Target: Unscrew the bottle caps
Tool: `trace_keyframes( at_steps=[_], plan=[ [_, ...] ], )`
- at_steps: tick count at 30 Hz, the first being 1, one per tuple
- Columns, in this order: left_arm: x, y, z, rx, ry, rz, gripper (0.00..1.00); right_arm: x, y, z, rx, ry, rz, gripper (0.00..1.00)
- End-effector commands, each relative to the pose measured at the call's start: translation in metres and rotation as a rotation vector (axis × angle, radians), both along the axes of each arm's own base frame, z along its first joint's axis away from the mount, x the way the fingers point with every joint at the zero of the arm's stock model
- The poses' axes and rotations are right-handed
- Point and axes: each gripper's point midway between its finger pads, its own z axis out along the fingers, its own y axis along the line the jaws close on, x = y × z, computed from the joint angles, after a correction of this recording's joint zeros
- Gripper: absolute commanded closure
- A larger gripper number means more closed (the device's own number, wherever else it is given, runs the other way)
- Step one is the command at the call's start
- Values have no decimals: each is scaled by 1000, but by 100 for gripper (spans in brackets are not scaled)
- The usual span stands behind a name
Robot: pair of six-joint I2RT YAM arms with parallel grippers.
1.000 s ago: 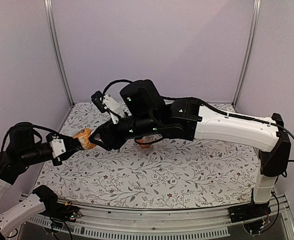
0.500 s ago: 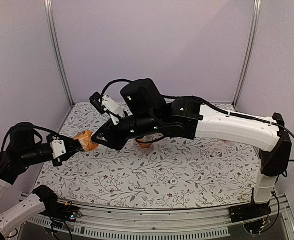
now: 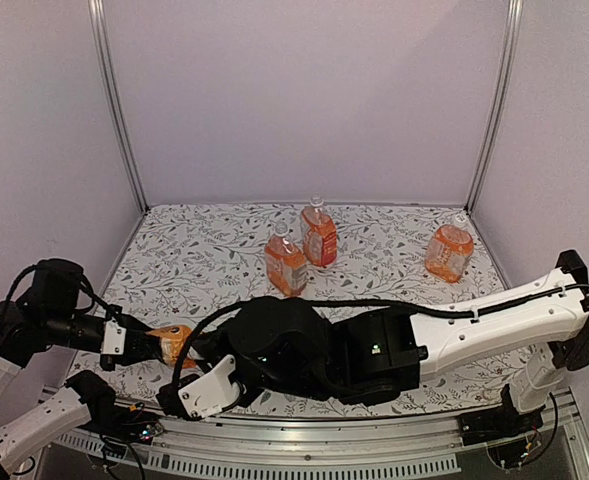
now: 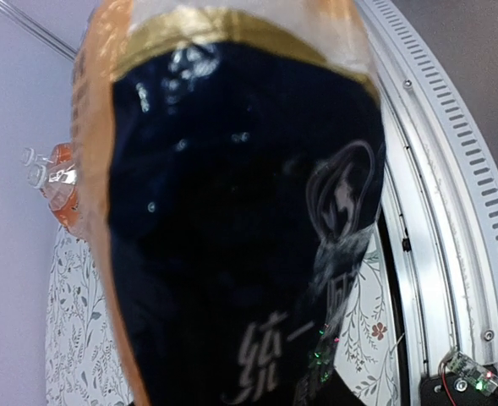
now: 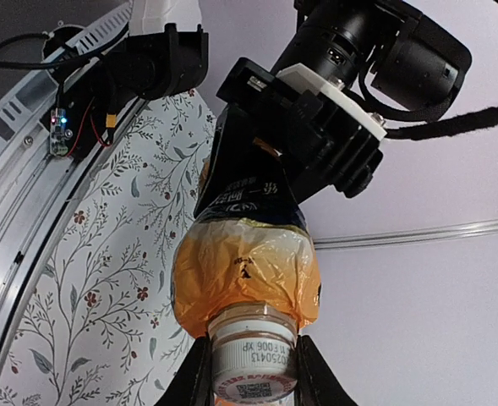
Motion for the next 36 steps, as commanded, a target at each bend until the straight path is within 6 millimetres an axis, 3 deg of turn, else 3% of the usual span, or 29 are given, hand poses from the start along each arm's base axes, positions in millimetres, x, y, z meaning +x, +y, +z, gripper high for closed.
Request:
trace_keyframes(
  at_steps=[1,5,9,10,11,14,15,19,22,23,25,28,31,34,36],
  plan=[
    [-13,6,0,37,-5,-43,67,39,-25,4,-163,-453,-70,100],
    [-14,7,-3,44,-6,-48,67,36,-23,13,-152,-607,-18,100],
    [-14,7,-5,43,-7,-51,67,30,-19,11,-147,-615,21,100],
    [-14,7,-5,43,-5,-50,67,29,-18,11,-138,-601,20,94],
    [-14,7,-5,43,-8,-48,67,28,-17,12,-127,-589,20,78],
    [-6,7,-2,33,-12,-2,67,29,-13,21,-54,-500,-31,7],
    [0,7,0,25,-17,27,67,31,-12,26,-15,-453,-61,2],
    [33,9,16,-32,-79,186,67,35,-15,38,109,-225,-137,1],
    [55,11,29,-69,-147,273,68,25,-22,31,98,123,-85,1],
    [59,12,31,-71,-157,290,68,30,-25,33,104,243,-81,1],
    [64,13,32,-71,-174,311,68,36,-27,38,160,518,-138,1],
    [67,14,31,-67,-180,323,68,57,-26,44,249,784,-235,2],
    [66,13,30,-70,-174,319,67,74,-20,54,336,1091,-317,10],
    [67,13,30,-69,-174,318,67,76,-10,49,342,1309,-366,20],
    [68,14,29,-62,-178,324,67,71,-6,42,310,1351,-368,23]
  ],
)
